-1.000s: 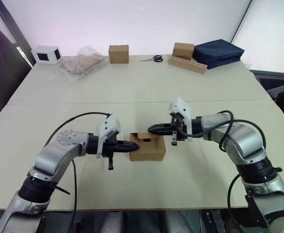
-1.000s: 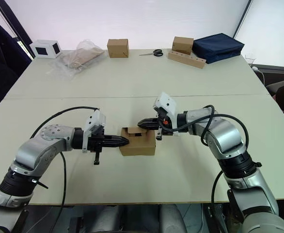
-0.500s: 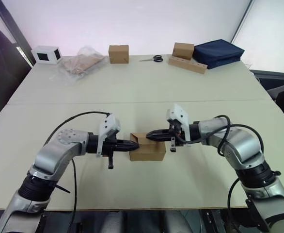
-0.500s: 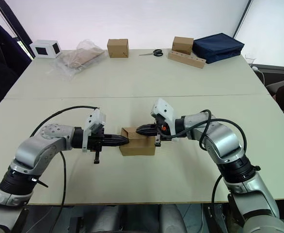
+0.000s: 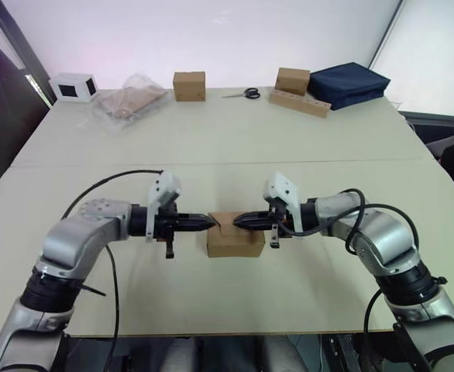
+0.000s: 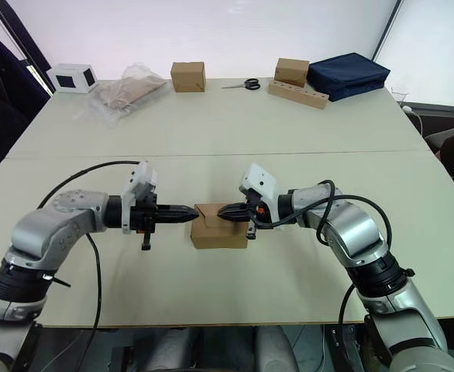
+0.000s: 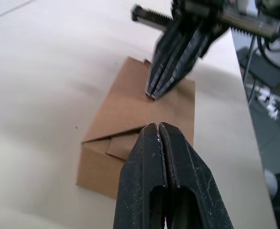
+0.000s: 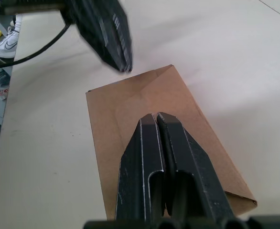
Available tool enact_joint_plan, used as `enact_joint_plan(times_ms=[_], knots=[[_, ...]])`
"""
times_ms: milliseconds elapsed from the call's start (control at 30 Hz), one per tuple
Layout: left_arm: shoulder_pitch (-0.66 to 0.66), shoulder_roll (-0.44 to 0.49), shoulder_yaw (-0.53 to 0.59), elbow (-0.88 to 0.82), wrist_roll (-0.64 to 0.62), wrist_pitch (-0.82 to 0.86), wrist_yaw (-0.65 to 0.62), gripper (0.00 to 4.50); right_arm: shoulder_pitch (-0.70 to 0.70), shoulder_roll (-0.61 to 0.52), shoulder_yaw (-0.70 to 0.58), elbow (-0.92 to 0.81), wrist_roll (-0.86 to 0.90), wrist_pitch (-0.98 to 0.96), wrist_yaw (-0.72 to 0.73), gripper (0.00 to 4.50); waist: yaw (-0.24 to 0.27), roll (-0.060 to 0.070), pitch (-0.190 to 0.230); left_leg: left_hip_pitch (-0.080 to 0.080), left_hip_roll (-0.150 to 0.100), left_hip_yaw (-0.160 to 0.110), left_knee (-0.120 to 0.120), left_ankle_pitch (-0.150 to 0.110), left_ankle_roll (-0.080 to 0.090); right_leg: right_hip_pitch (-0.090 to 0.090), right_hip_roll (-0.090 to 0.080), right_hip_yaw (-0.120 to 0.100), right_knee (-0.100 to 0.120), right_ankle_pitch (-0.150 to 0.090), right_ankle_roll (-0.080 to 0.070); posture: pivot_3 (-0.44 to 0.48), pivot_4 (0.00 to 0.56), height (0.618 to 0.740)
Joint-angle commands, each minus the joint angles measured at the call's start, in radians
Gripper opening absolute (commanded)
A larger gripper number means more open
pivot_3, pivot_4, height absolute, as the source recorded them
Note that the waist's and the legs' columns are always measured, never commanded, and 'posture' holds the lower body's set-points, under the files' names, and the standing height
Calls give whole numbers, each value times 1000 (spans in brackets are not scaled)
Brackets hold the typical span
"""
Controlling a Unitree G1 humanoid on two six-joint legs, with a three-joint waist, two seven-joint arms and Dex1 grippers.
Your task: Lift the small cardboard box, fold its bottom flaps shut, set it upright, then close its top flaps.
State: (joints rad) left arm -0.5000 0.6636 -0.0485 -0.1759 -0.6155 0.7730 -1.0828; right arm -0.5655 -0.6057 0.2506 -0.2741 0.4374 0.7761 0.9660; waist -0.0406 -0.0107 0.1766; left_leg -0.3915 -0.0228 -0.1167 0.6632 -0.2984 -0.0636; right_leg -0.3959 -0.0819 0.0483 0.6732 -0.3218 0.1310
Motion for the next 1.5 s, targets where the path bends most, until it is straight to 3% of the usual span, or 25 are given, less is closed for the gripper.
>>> enact_joint_plan(times_ms=[33,367,633,733,867,1100,1500], knots=[[-42,-23,29,27,-3,-18,30,17,-4,5,-12,-34,4,-15,-4,0,0,0,0,0,0,0,0,0,0,0,0,0,0,0,0,0,150,740],[-15,-65,-86,74,108,-112,28,17,-5,6,-33,-55,26,2,-20,0,-1,0,0,0,0,0,-1,0,0,0,0,0,-1,0,0,0,150,740],[-8,-76,-105,93,139,-147,24,17,1,-11,-88,-87,64,29,-37,0,0,0,0,0,0,0,-1,0,0,0,0,0,-1,0,0,0,150,740],[-7,-80,-102,94,143,-153,26,0,1,-23,-112,-97,75,35,-42,704,0,0,0,0,0,0,-1,0,0,0,0,0,-2,0,0,0,150,740],[-11,-90,-90,104,144,-158,33,0,7,-54,-125,-120,73,28,-35,2276,1,0,0,0,0,0,-1,0,0,0,0,0,-2,0,0,0,150,740],[-29,-116,-47,119,103,-123,48,0,30,-118,-87,-158,25,-16,-20,2276,1,0,0,0,0,0,-1,0,0,1,0,0,-2,0,0,0,150,740],[-24,-115,-54,104,108,-115,49,0,30,-94,-6,-132,-75,-81,-57,2276,1,0,0,0,0,0,-1,0,0,0,0,0,-2,0,0,0,150,740]])
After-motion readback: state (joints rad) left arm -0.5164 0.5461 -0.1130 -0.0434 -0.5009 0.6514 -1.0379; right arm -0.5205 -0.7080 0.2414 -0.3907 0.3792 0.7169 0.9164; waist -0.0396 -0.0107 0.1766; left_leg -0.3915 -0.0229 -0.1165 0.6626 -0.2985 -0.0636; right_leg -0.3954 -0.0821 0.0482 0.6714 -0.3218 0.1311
